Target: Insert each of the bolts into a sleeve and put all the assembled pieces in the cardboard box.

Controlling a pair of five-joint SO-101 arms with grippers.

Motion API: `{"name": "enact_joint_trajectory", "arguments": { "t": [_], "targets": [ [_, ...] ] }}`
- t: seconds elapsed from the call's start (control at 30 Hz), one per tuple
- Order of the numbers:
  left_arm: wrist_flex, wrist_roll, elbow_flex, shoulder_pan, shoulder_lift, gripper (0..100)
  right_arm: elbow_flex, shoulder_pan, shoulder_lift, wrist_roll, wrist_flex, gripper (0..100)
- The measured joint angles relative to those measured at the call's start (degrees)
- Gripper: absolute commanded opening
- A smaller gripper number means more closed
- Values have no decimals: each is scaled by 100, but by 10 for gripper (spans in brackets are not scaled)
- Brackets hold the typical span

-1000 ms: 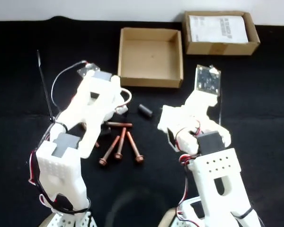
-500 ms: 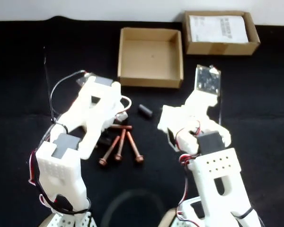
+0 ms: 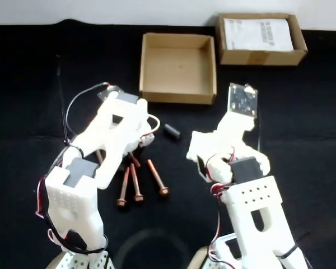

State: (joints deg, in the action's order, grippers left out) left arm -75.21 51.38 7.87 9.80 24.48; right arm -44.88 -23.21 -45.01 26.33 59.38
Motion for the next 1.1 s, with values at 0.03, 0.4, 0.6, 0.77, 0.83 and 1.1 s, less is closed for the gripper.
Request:
{"name": "enact_joint_trajectory", "arguments": {
  "t": [0.03, 0.4, 0.6, 0.77, 0.83, 1.1],
  "targets": [
    [0, -114, 0, 0, 0, 9, 0, 0, 0, 0, 0, 6],
    [-668, -1020, 44, 273, 9, 46, 0, 0, 0, -316, 0, 6],
    [-1081, -1046, -141, 264, 18, 314, 0, 0, 0, -316, 0, 6],
    [-1459, -1046, -378, 281, 44, 411, 0, 0, 0, -316, 0, 6],
    [-1468, -1046, -404, 273, 44, 411, 0, 0, 0, -316, 0, 6],
    [-782, -1046, -404, -220, 44, 411, -9, 0, 0, -316, 0, 6]
  ]
}}
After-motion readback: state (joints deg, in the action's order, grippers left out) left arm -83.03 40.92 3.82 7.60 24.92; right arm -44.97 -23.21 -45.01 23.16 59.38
